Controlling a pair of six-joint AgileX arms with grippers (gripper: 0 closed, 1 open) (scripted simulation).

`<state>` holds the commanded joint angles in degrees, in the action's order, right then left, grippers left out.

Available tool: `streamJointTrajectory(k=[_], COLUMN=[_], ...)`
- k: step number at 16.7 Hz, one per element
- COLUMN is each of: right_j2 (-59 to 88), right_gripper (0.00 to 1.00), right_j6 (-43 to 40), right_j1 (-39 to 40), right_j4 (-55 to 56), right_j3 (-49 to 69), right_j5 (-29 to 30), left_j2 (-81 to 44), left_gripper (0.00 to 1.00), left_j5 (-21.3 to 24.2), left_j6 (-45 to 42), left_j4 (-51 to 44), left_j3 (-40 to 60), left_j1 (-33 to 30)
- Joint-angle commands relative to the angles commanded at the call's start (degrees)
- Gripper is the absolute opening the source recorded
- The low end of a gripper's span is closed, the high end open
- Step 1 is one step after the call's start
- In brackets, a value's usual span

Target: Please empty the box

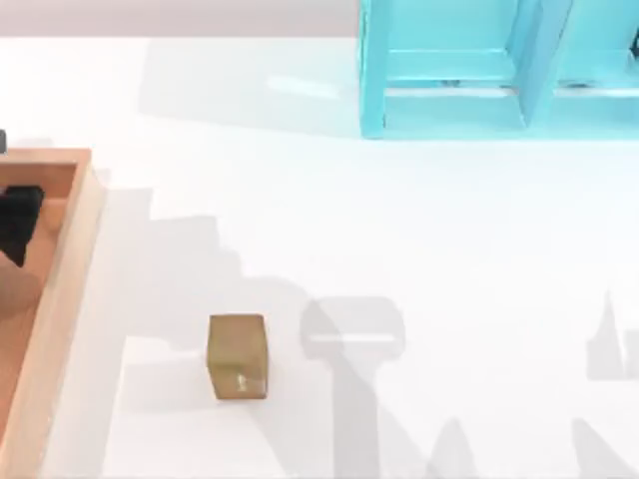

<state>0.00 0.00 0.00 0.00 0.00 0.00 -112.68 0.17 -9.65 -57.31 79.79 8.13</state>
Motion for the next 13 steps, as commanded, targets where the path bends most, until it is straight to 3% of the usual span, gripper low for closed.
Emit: streamJointTrajectory(k=[5, 13], right_j2=[0.0, 0.0], right_gripper=[1.00, 1.00], right_j6=[0.0, 0.0], right_j1=[0.0, 0.0], right_j4=[0.0, 0.0], right_j3=[0.0, 0.0], right_j5=[0.0, 0.0], left_j2=[-0.1, -0.1], left_gripper=[1.00, 0.40], left_j5=[0.0, 0.0], left_j6=[0.2, 0.2], left_j4=[0.8, 0.8], left_j3=[-0.7, -0.7], left_j1=[-0.2, -0.2])
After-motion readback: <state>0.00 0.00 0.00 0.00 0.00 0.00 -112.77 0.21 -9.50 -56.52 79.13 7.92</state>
